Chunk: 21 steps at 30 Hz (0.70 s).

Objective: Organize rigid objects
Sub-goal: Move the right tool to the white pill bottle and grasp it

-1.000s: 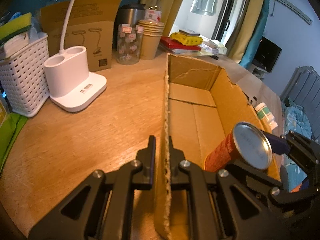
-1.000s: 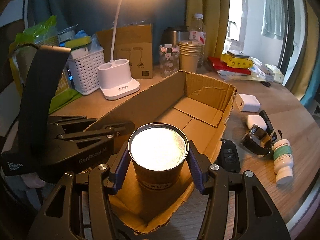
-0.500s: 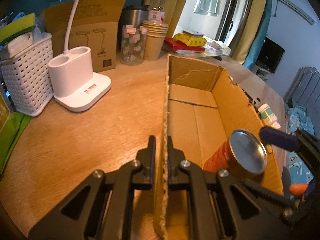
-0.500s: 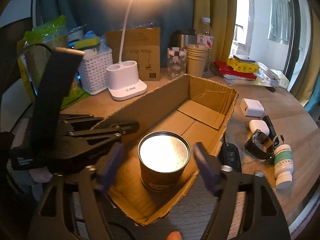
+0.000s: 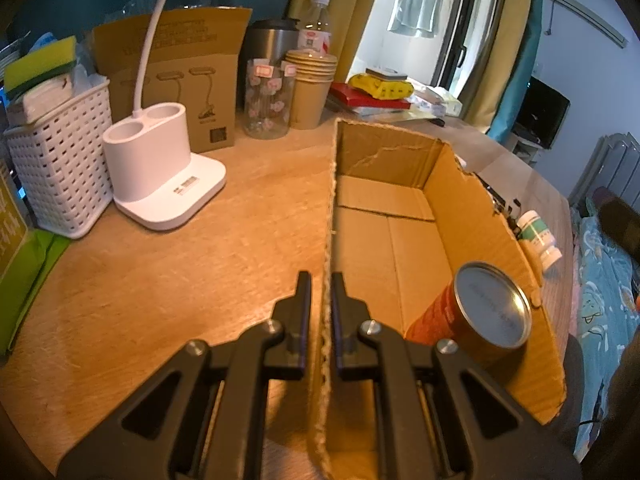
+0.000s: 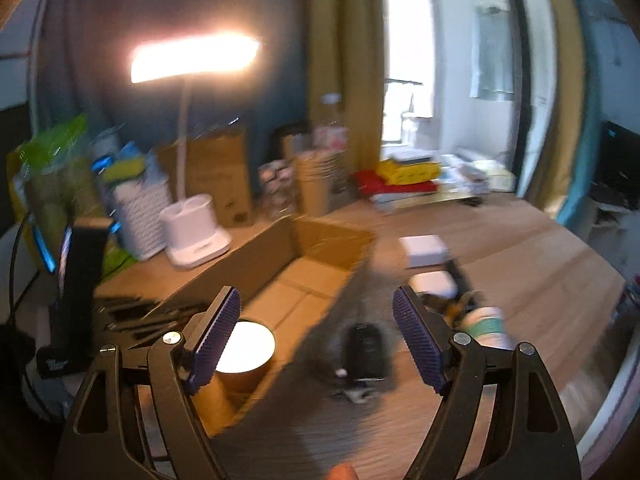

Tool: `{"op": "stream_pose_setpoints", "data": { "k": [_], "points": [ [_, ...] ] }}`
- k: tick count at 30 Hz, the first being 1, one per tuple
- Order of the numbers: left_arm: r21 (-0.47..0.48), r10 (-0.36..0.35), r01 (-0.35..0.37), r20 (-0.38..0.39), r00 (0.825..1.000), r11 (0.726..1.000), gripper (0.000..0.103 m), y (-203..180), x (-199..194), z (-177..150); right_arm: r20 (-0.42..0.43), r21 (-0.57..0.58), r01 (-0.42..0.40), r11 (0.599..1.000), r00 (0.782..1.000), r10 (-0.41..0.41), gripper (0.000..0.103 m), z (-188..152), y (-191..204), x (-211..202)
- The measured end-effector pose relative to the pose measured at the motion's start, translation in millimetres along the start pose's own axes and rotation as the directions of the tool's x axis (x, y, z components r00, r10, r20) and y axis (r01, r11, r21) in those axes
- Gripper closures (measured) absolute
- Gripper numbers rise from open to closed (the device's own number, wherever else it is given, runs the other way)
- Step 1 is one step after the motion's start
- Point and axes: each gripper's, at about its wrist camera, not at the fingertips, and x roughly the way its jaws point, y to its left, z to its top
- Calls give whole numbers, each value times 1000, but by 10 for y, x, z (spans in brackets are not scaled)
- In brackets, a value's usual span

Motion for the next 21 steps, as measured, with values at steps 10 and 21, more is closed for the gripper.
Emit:
{"op": "stream_pose_setpoints", "data": {
  "k": [10, 21],
  "points": [
    [2, -1, 1, -1, 1000, 1000, 94, -3, 0, -3, -9, 87, 145, 986, 989, -145, 22, -96, -567, -33],
    [6, -5, 5, -3, 1000, 1000, 94, -6, 11, 1, -74, 125, 236, 964, 971, -228, 22, -274, -901, 191]
  ]
}}
